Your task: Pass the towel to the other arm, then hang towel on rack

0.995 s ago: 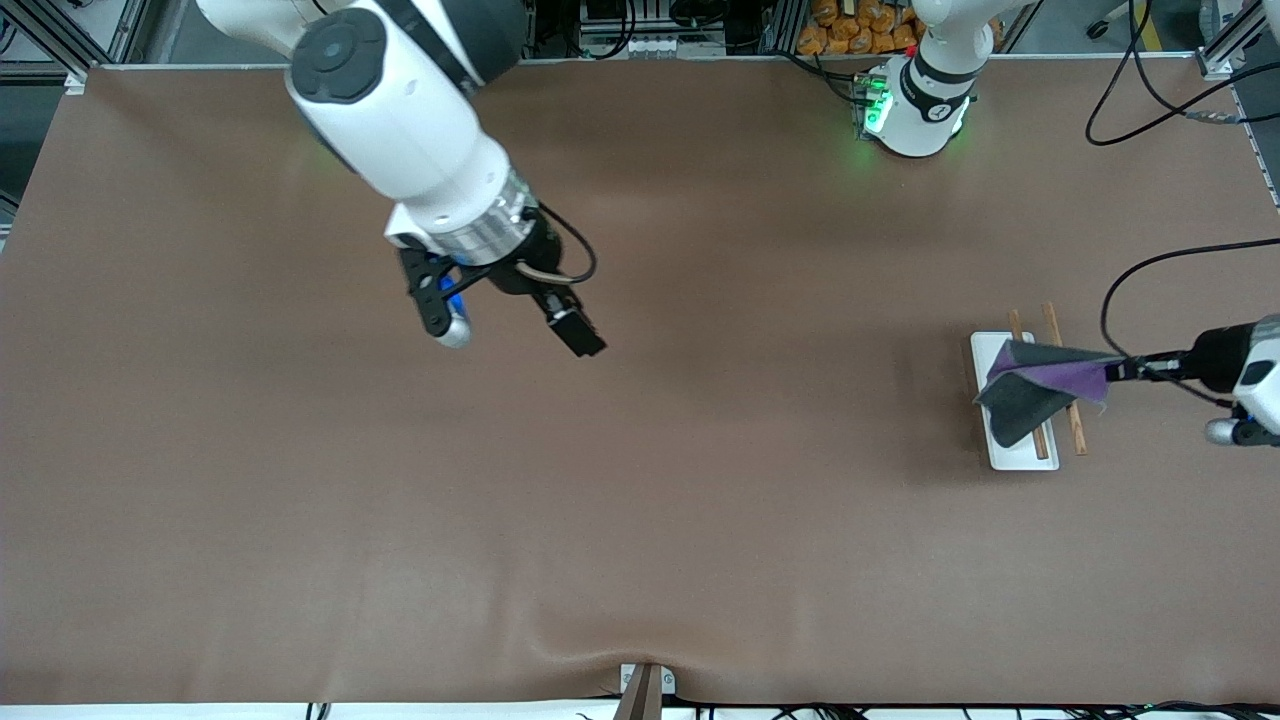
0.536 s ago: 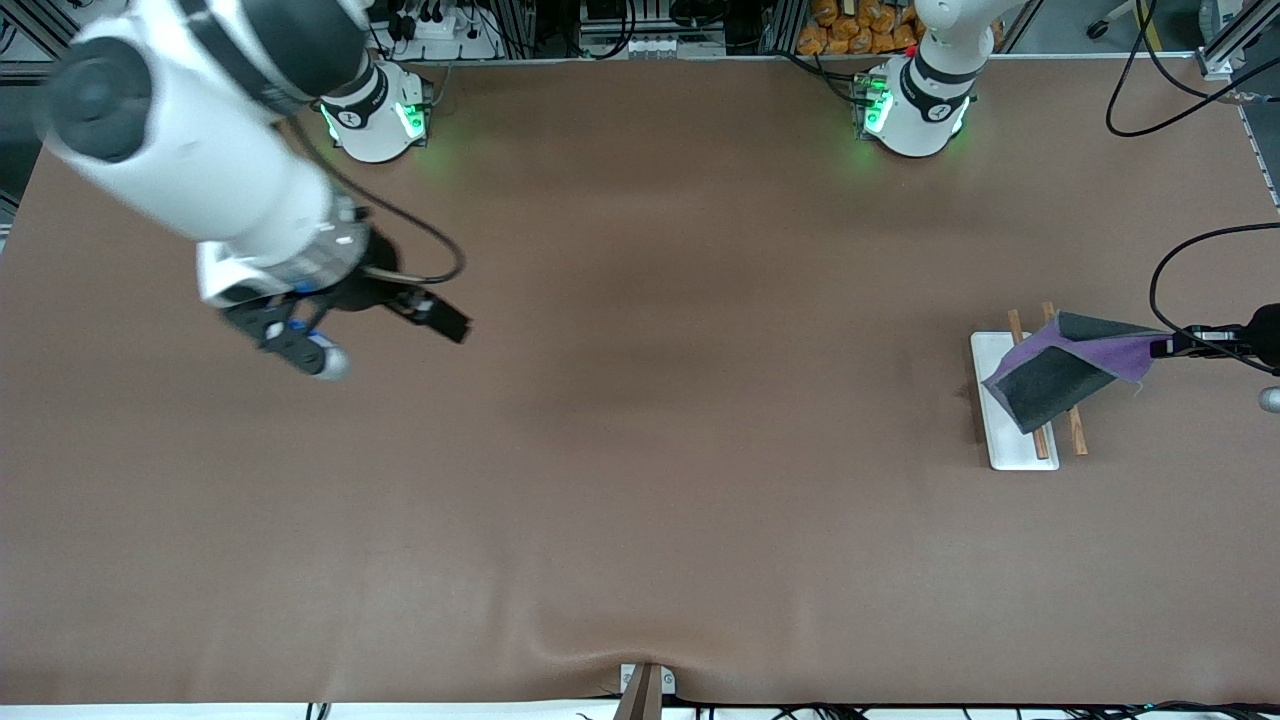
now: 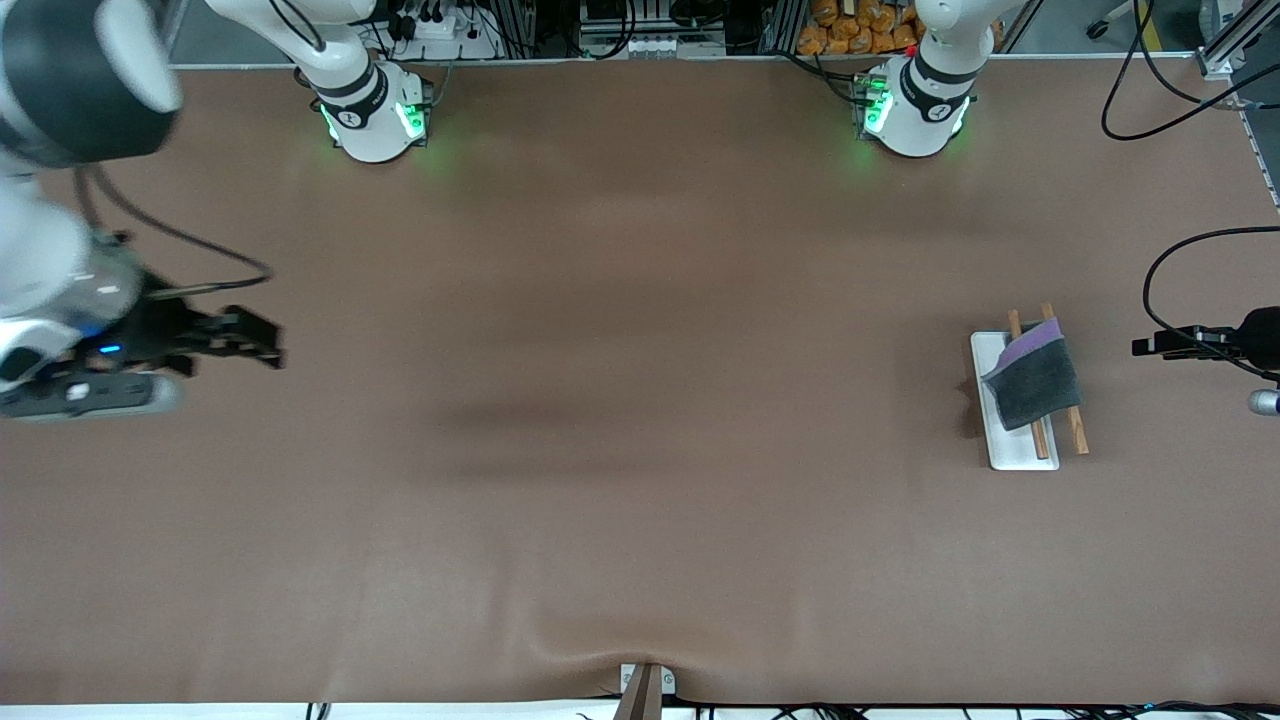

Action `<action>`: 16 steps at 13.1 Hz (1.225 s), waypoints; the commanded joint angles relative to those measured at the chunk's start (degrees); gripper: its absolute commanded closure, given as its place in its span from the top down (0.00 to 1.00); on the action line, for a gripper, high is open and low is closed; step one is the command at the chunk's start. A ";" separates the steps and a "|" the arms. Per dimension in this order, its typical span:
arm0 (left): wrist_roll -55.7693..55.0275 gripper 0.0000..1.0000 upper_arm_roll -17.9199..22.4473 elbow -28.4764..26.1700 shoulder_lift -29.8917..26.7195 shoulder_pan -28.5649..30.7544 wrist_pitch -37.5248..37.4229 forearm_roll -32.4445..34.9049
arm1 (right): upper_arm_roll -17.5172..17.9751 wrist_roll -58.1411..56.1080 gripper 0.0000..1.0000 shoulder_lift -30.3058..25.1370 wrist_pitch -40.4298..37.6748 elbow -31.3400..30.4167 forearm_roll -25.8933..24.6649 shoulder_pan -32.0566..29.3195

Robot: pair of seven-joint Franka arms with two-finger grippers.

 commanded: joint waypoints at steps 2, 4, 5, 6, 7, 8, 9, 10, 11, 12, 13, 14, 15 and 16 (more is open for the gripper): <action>0.43 1.00 -1.10 3.72 -1.17 0.16 -0.89 0.83 | 1.25 -16.32 1.00 -5.80 -3.78 -1.96 -1.53 -6.75; -1.93 1.00 -3.02 5.58 -2.92 -0.72 -1.07 0.92 | 1.25 -17.35 1.00 -12.20 -4.95 -10.44 -1.80 -7.90; -5.69 1.00 -4.86 5.67 -4.41 -0.81 -1.07 1.18 | 1.34 -16.48 1.00 -15.37 -1.81 -15.98 -0.93 -9.91; -10.69 1.00 -6.62 5.67 -5.82 -0.90 -1.07 1.44 | 1.34 -16.38 1.00 -18.45 0.92 -20.38 0.65 -10.97; -15.61 1.00 -8.99 5.67 -7.23 -0.90 -1.07 2.58 | 1.16 -15.86 1.00 -21.18 1.90 -23.91 1.88 -11.07; -20.71 1.00 -11.62 5.67 -8.63 -0.81 -1.07 3.63 | 1.25 -12.89 1.00 -23.90 3.04 -27.51 2.07 -11.07; -25.28 1.00 -13.22 5.58 -9.69 -0.81 -1.16 3.99 | 1.42 -9.91 1.00 -25.75 3.66 -29.72 2.16 -10.55; -28.81 1.00 -14.54 5.67 -10.57 -0.81 -1.16 4.34 | 1.95 -6.83 1.00 -25.95 3.58 -29.48 2.16 -9.58; -29.89 1.00 -16.20 5.76 -11.45 -0.81 -1.16 5.74 | 2.30 -2.62 1.00 -25.51 3.76 -28.09 1.90 -7.31; -29.20 1.00 -17.53 5.85 -11.46 -0.81 -1.16 9.23 | 2.22 0.20 1.00 -24.99 3.50 -26.42 1.54 -5.81; -27.89 1.00 -19.63 6.80 -11.55 -0.73 -1.16 13.36 | 2.22 0.41 1.00 -24.55 3.67 -26.05 1.63 -5.53; -27.36 1.00 -20.87 8.29 -11.46 -0.64 -1.16 15.83 | 2.22 0.32 1.00 -24.46 3.76 -25.96 1.63 -5.62; -27.18 1.00 -20.88 8.48 -11.55 -0.55 -1.16 16.29 | 2.13 0.06 1.00 -24.46 3.76 -25.79 1.54 -5.97; -27.17 1.00 -21.14 8.48 -11.55 -0.11 -1.33 15.78 | 2.13 0.06 1.00 -24.11 3.76 -25.26 1.72 -6.23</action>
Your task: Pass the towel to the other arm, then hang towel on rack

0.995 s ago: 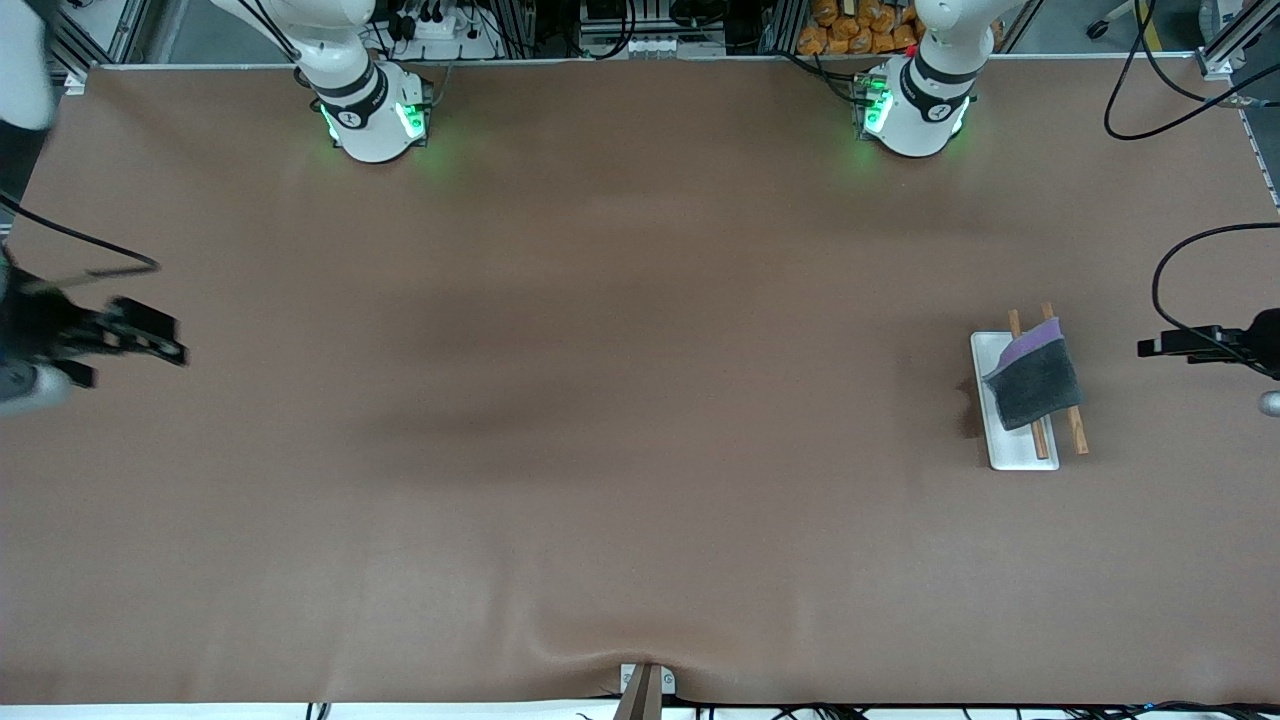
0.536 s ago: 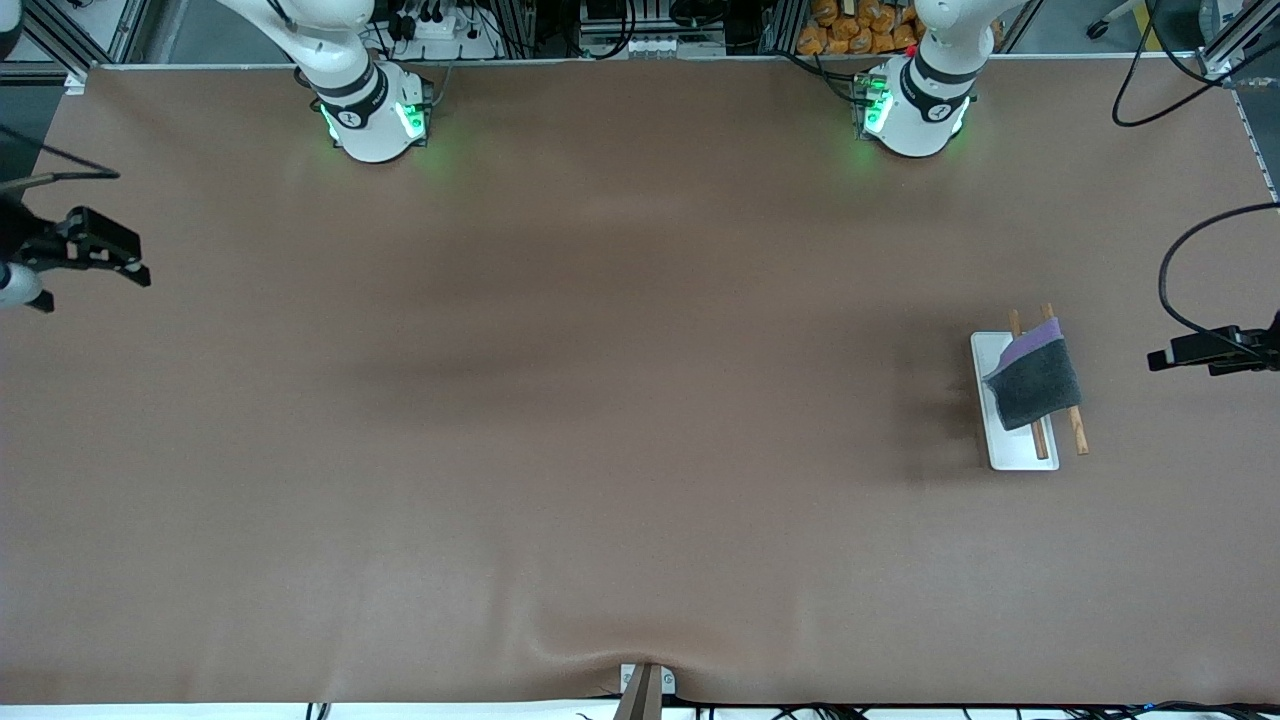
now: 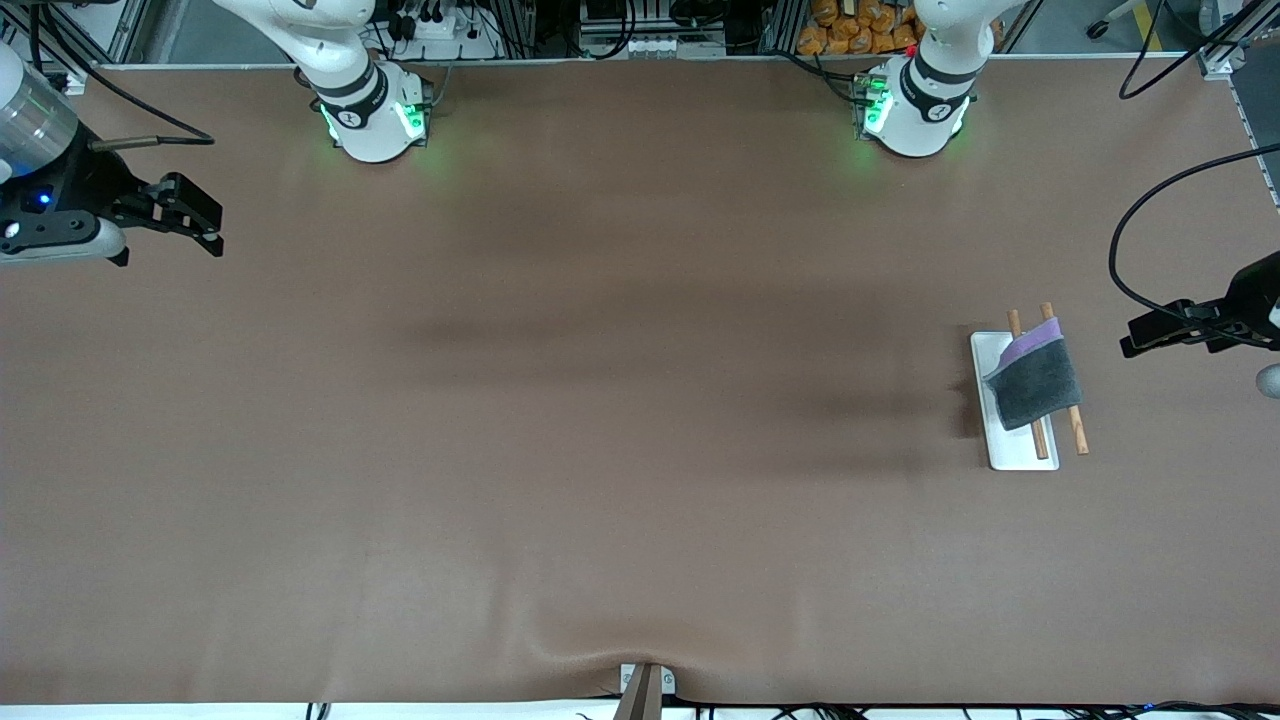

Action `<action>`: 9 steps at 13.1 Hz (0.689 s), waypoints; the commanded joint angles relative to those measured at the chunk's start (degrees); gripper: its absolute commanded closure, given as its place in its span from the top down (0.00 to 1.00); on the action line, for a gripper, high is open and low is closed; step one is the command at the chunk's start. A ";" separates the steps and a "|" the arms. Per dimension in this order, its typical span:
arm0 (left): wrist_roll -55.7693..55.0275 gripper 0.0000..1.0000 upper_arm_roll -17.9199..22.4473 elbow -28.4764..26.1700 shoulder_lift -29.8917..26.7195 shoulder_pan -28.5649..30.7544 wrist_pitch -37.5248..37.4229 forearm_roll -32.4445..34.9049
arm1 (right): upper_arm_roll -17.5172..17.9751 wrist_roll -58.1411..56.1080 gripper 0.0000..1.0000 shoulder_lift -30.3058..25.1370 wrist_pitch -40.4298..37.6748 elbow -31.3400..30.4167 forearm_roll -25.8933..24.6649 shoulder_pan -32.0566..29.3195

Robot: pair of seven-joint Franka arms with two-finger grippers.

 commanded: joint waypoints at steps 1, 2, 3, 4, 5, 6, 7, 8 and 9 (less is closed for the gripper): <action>1.57 1.00 -0.65 0.95 -0.64 1.04 -1.08 1.15 | -0.16 0.26 1.00 0.60 0.00 1.27 0.29 -0.86; 1.40 1.00 -0.73 0.95 -1.77 0.95 -1.17 1.32 | -0.16 0.35 1.00 0.61 0.00 1.37 0.29 -0.69; 1.31 1.00 -0.47 0.87 -3.09 0.52 -1.26 0.80 | -0.16 0.35 1.00 0.61 0.00 1.37 0.21 -0.51; 0.88 1.00 0.14 0.43 -4.41 -0.88 -1.35 0.71 | -0.16 0.26 1.00 0.69 0.09 1.37 0.29 -0.51; 0.79 1.00 3.37 0.43 -5.29 -4.46 -2.65 0.71 | -0.16 -0.09 1.00 0.78 0.09 1.45 0.29 -0.77; 0.61 1.00 9.40 0.25 -6.52 -10.76 -4.49 0.18 | -0.16 -1.49 1.00 0.78 0.17 1.46 0.21 -0.95; 0.61 1.00 15.29 0.16 -7.23 -16.48 -5.12 -1.39 | -0.59 -3.33 1.00 1.39 0.18 1.46 0.29 -0.77; 0.52 1.00 20.05 -0.53 -8.19 -20.63 -6.43 -3.75 | -1.90 -5.08 1.00 1.92 0.18 2.15 0.03 -0.08; 0.35 1.00 23.23 -1.67 -9.07 -23.45 -6.71 -5.69 | -4.70 -5.62 1.00 2.27 0.09 2.59 0.12 2.45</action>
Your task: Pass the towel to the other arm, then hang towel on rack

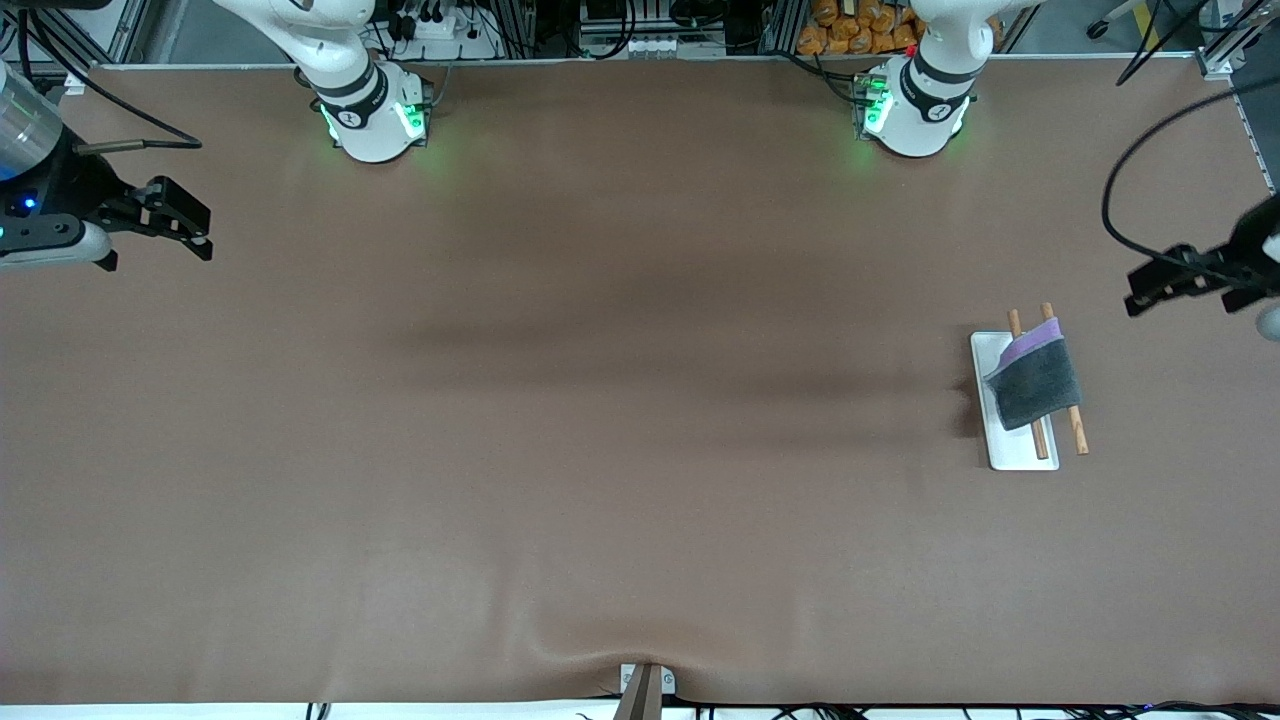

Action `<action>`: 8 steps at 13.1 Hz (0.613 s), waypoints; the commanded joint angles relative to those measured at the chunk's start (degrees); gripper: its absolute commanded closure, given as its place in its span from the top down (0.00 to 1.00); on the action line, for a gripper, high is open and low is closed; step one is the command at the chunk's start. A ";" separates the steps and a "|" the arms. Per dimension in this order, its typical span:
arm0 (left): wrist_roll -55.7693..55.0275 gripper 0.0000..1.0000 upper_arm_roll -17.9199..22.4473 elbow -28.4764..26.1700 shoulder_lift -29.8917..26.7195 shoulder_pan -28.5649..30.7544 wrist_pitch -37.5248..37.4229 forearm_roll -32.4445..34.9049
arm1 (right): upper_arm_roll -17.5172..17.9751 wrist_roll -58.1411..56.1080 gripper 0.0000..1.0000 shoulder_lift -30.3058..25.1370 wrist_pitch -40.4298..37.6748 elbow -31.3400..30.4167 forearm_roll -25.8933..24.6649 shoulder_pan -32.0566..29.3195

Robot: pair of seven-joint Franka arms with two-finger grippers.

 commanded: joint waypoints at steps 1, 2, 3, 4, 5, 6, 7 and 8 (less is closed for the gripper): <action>-0.15 1.00 8.87 -2.86 -2.82 -7.46 -0.97 -3.21 | -7.97 -2.44 1.00 1.79 -0.32 2.34 0.22 6.45; -0.33 1.00 10.55 -3.04 -3.17 -9.48 -1.06 -3.21 | -12.20 -2.44 1.00 1.88 -0.32 2.43 0.39 10.23; -0.94 1.00 11.09 -3.22 -3.78 -10.54 -1.41 -3.21 | -13.89 -2.44 1.00 1.88 -0.32 2.52 0.57 11.83; -2.25 1.00 11.09 -3.30 -4.31 -10.64 -1.85 -3.21 | -13.91 -2.44 1.00 1.88 -0.32 2.52 0.48 11.85; -2.52 1.00 11.09 -3.39 -4.66 -10.82 -2.98 -3.21 | -13.82 -2.44 1.00 1.88 -0.23 2.52 0.48 11.85; -2.53 1.00 11.09 -3.83 -4.93 -11.08 -3.17 -3.21 | -13.82 -2.44 1.00 1.88 -0.32 2.52 0.40 11.85; -2.53 1.00 11.18 -3.83 -4.93 -11.08 -3.17 -3.21 | -13.82 -2.44 1.00 2.06 -0.23 2.52 0.31 11.76; -2.53 1.00 11.27 -4.01 -5.10 -11.08 -3.17 -3.21 | -13.73 -2.44 1.00 2.49 -0.23 2.60 0.31 11.59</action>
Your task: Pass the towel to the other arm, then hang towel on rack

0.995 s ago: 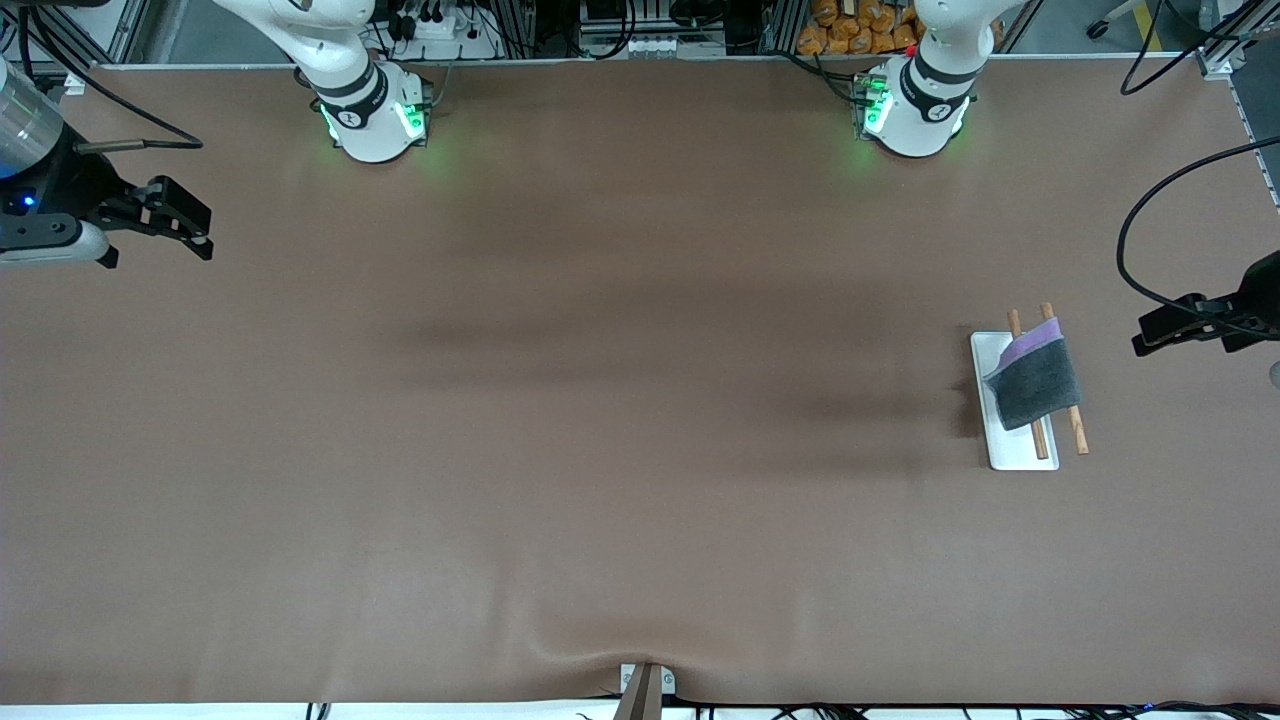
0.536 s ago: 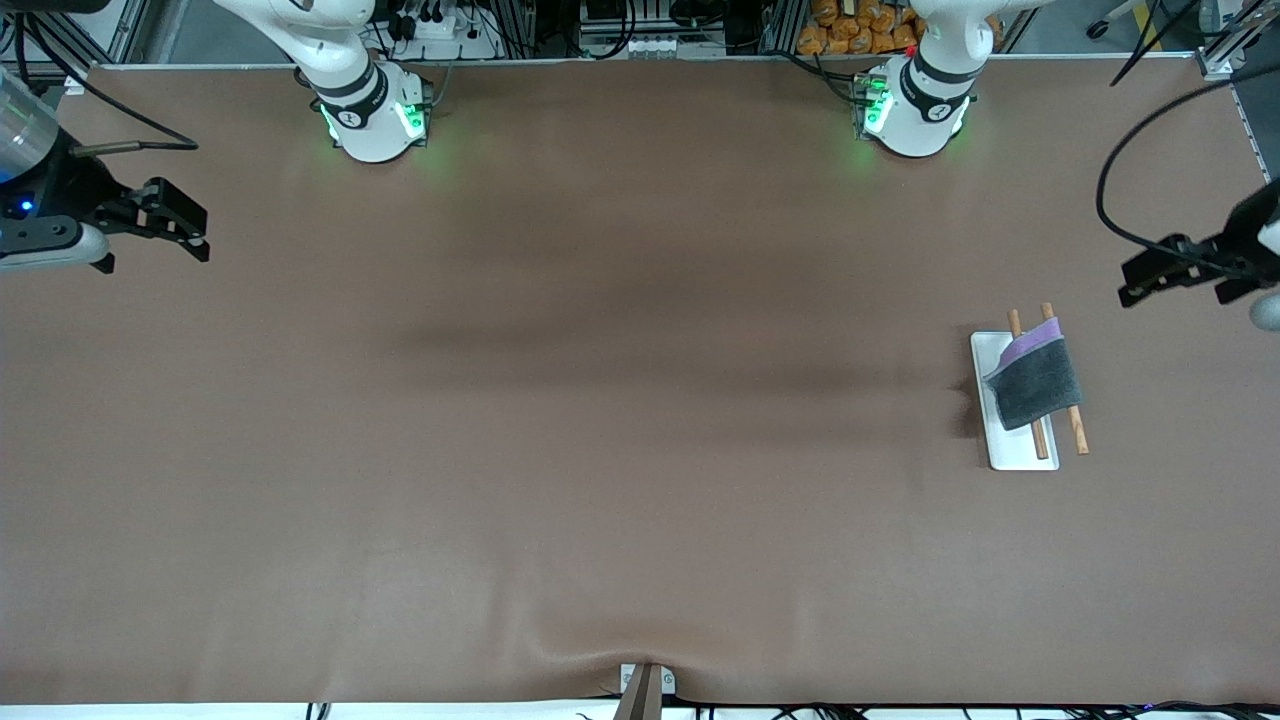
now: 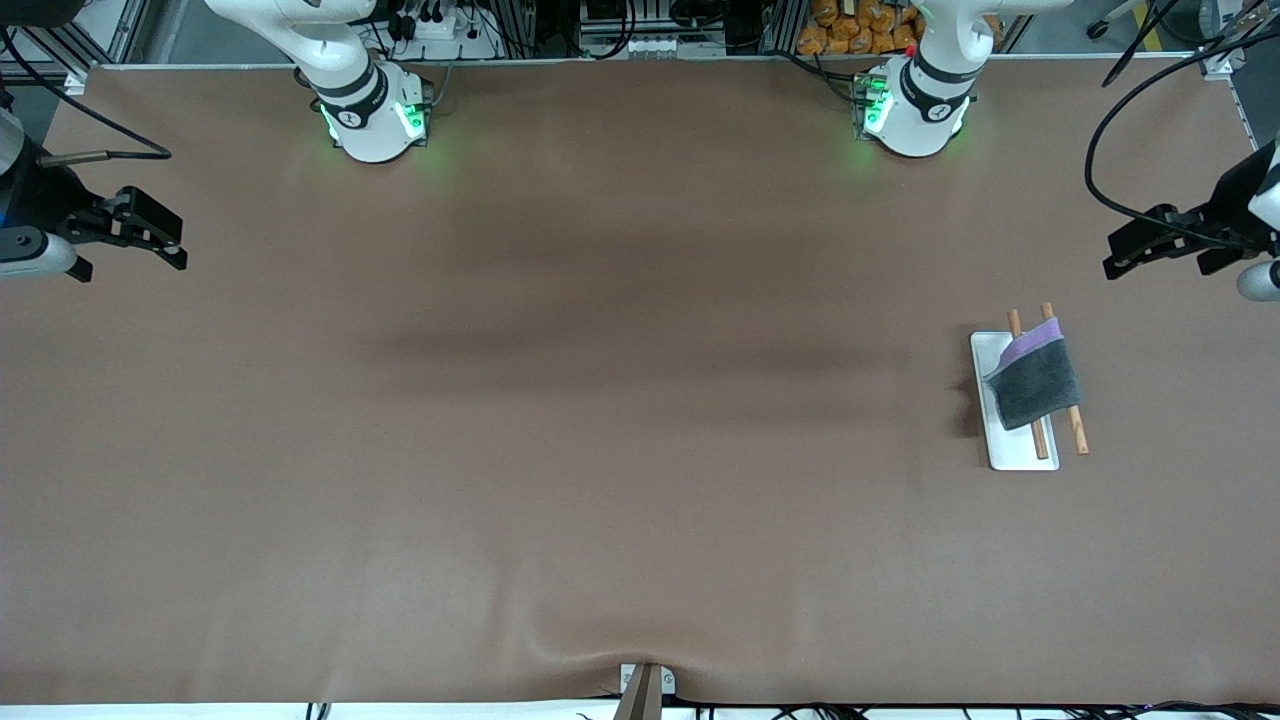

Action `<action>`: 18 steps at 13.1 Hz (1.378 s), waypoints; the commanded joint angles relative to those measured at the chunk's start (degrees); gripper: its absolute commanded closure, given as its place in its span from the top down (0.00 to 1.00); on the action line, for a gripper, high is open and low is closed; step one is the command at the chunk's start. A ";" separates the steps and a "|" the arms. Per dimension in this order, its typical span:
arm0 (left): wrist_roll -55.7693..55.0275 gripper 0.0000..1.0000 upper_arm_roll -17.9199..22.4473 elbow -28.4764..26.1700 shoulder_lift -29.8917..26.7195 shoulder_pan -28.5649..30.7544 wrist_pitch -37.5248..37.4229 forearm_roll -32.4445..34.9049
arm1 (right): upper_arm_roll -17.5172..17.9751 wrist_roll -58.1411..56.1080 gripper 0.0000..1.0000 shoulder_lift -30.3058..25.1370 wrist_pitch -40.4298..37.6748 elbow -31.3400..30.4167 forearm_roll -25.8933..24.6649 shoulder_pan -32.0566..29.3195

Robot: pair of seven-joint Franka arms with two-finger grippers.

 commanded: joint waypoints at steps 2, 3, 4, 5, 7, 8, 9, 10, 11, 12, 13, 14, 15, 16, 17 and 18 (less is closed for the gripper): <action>-0.95 1.00 1.08 -2.37 -2.79 -1.46 -0.41 -0.75 | 0.53 -0.51 1.00 1.49 -0.57 2.37 0.36 -0.58; -0.95 1.00 1.08 -3.50 -3.57 -1.55 -0.41 -0.75 | 0.97 -0.33 1.00 1.40 -0.66 2.37 0.36 -0.76; -0.95 1.00 1.16 -4.12 -3.67 -1.55 -0.41 -0.66 | 1.50 0.02 1.00 1.40 -0.74 2.37 0.28 -0.77; -0.95 1.00 1.16 -4.21 -3.84 -1.55 -0.41 -0.66 | 1.68 0.19 1.00 1.40 -0.74 2.46 0.19 -0.68; -1.13 1.00 0.99 -4.21 -4.20 -1.99 -1.37 -0.58 | 1.51 0.20 1.00 1.40 -0.57 2.72 -0.16 -0.24; -1.13 1.00 0.90 -4.21 -4.28 -1.99 -2.42 -0.58 | 1.51 0.20 1.00 1.66 -0.57 3.85 -0.25 -0.24; -1.22 1.00 0.99 -4.21 -4.37 -1.99 -2.52 -0.40 | 1.51 0.28 1.00 2.28 -0.57 4.74 -0.16 -0.24; -1.13 1.00 0.99 -4.13 -4.46 -1.99 -2.52 -0.14 | 1.51 0.37 1.00 2.46 -0.57 4.83 -0.08 -0.33; -1.13 1.00 0.81 -3.95 -4.37 -1.82 -2.52 -0.14 | 1.51 0.63 1.00 2.46 -0.66 4.83 0.01 -0.76; -0.69 1.00 0.73 -3.60 -3.76 -1.56 -2.52 -0.14 | 1.42 0.72 1.00 2.46 -0.66 4.83 0.19 -1.03; -0.86 1.00 0.46 -3.25 -3.67 -1.29 -2.52 -0.22 | 1.33 0.72 1.00 2.46 -0.66 4.83 0.36 -1.12; -0.60 1.00 0.46 -3.16 -3.41 -1.03 -2.52 -0.57 | 1.24 1.25 1.00 2.46 -0.57 4.75 0.45 -1.29; -0.51 1.00 0.46 -2.90 -3.23 -0.24 -2.52 -0.84 | 1.15 2.82 1.00 2.46 -0.57 4.74 0.54 -1.29; -0.51 1.00 0.46 -2.72 -3.14 0.20 -2.52 -0.75 | 1.15 3.96 1.00 2.46 -0.57 4.74 0.63 -1.21; -0.60 1.00 0.37 -2.72 -3.23 0.20 -2.52 -0.75 | 1.15 4.15 1.00 2.55 -0.66 4.74 0.63 -1.12; -0.77 1.00 -0.32 -2.72 -3.23 0.64 -2.52 -0.58 | 1.15 4.15 1.00 2.46 -0.66 4.74 0.71 -1.12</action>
